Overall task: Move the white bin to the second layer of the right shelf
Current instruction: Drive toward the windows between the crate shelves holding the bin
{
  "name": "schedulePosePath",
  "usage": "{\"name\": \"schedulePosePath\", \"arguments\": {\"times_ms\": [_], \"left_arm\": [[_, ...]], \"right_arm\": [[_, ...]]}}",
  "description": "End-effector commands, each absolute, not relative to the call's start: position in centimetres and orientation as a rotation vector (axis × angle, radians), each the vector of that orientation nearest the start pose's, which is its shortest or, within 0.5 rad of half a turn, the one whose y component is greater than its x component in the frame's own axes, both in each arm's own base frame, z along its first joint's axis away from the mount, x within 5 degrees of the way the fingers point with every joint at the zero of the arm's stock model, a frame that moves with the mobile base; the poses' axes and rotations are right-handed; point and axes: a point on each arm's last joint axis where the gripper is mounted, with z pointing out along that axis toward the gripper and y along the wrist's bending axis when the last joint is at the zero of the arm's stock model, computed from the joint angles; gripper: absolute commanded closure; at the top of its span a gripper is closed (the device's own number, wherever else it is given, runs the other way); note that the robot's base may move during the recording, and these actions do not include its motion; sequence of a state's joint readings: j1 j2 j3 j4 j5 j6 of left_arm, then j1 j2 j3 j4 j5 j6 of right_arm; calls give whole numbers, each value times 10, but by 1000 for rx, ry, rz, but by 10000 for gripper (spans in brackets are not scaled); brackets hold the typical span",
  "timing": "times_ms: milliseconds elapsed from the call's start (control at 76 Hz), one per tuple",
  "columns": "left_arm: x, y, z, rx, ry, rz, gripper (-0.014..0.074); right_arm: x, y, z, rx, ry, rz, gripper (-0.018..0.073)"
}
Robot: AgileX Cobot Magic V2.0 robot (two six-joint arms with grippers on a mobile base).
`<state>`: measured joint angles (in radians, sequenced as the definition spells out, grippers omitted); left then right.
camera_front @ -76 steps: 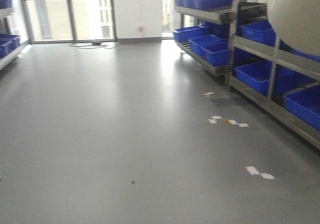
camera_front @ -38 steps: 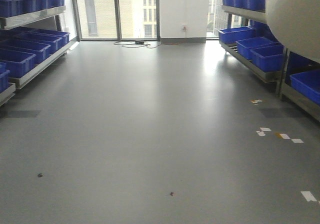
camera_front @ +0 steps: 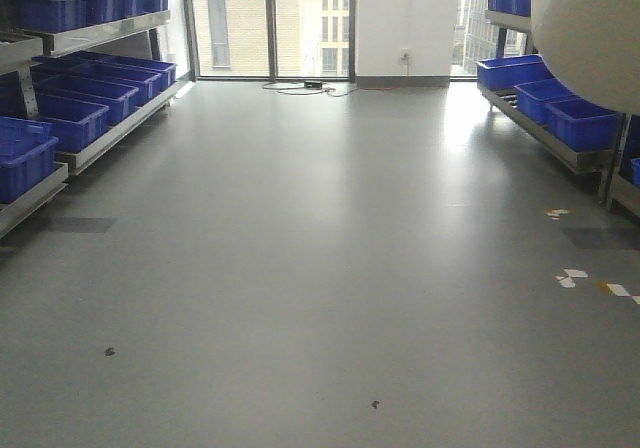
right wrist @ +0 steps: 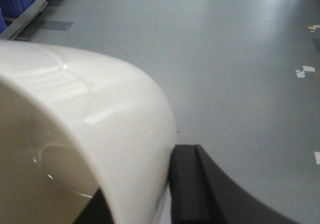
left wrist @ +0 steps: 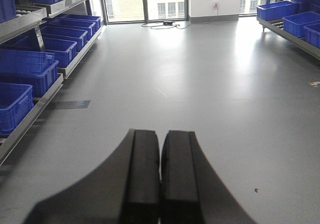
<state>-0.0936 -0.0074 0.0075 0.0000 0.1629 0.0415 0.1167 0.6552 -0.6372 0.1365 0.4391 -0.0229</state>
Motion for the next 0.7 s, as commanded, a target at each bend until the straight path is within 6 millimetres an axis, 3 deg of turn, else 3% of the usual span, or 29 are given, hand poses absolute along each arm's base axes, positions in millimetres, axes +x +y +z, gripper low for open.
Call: {"name": "schedulePosePath", "arguments": {"times_ms": [0, 684], "left_arm": [[56, -6, 192, 108, 1580, -47, 512], [56, -6, 192, 108, 1580, -47, 512]], "right_arm": [[133, 20, 352, -32, 1809, 206, 511], [133, 20, 352, -32, 1809, 206, 511]]}}
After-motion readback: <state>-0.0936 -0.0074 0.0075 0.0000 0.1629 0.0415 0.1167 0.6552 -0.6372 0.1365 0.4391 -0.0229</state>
